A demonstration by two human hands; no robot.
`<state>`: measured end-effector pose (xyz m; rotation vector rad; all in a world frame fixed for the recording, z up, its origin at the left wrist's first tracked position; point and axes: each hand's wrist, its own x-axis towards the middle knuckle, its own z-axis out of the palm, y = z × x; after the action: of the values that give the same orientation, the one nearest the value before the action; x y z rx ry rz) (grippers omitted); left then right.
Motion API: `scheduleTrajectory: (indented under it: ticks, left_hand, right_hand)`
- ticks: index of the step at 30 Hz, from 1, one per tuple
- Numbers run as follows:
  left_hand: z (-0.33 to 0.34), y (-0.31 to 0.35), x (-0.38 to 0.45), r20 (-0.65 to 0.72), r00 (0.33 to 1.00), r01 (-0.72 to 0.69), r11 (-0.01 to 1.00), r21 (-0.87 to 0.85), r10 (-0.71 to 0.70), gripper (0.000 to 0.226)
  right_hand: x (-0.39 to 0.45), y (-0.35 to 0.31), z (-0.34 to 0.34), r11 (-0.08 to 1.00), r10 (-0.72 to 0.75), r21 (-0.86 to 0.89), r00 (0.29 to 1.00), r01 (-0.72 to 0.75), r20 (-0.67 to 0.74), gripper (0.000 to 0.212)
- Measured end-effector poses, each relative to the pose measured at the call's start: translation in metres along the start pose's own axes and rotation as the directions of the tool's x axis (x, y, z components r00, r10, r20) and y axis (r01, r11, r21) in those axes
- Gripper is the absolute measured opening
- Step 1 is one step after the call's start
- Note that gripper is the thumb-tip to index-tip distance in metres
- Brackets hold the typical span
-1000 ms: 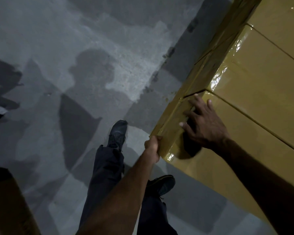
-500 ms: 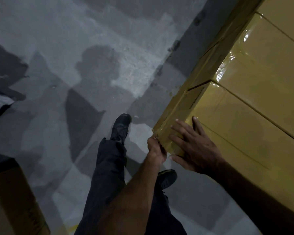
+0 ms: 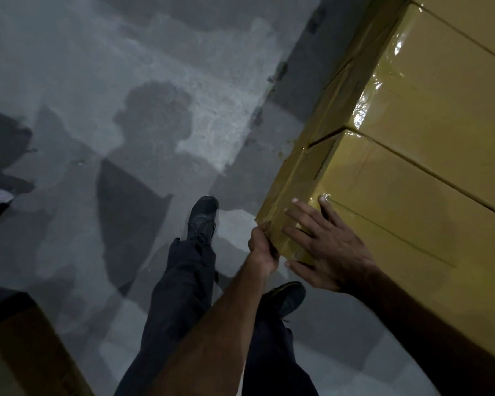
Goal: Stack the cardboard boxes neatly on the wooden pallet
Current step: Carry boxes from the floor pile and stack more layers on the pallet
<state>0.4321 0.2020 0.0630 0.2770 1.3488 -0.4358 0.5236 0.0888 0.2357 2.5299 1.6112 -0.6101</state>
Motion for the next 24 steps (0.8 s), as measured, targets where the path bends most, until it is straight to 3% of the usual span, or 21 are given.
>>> scheduleTrajectory:
  ticks: [4, 8, 11, 15, 19, 24]
  left_hand:
    - [0.005, 0.02, -0.01, -0.001, 1.0, 0.024, 0.982, 0.188, -0.025, 0.047]
    - [0.013, 0.046, -0.023, -0.012, 0.99, -0.118, 0.864, 0.49, 0.142, 0.035]
    - [0.02, 0.058, -0.04, 0.09, 0.962, -0.256, 0.727, 0.638, 0.259, 0.034]
    - [0.017, 0.052, -0.049, 0.267, 0.899, -0.428, 0.573, 0.699, 0.347, 0.053]
    - [0.002, 0.029, -0.049, 0.35, 0.799, -0.589, 0.519, 0.62, 0.489, 0.036]
    - [-0.027, -0.002, -0.027, 0.374, 0.653, -0.724, 0.399, 0.563, 0.659, 0.041]
  right_hand:
    - [-0.002, -0.012, -0.002, 0.984, 0.136, 0.128, 0.989, -0.127, -0.064, 0.067]
    - [-0.005, -0.026, 0.006, 0.928, 0.355, 0.171, 0.925, -0.332, -0.134, 0.069]
    - [-0.013, -0.045, 0.019, 0.823, 0.559, 0.285, 0.792, -0.492, -0.245, 0.061]
    - [-0.03, -0.076, 0.046, 0.689, 0.723, 0.444, 0.581, -0.572, -0.373, 0.05]
    - [-0.056, -0.104, 0.085, 0.599, 0.799, 0.563, 0.378, -0.57, -0.468, 0.045]
    - [-0.093, -0.109, 0.141, 0.6, 0.779, 0.562, 0.256, -0.569, -0.572, 0.049]
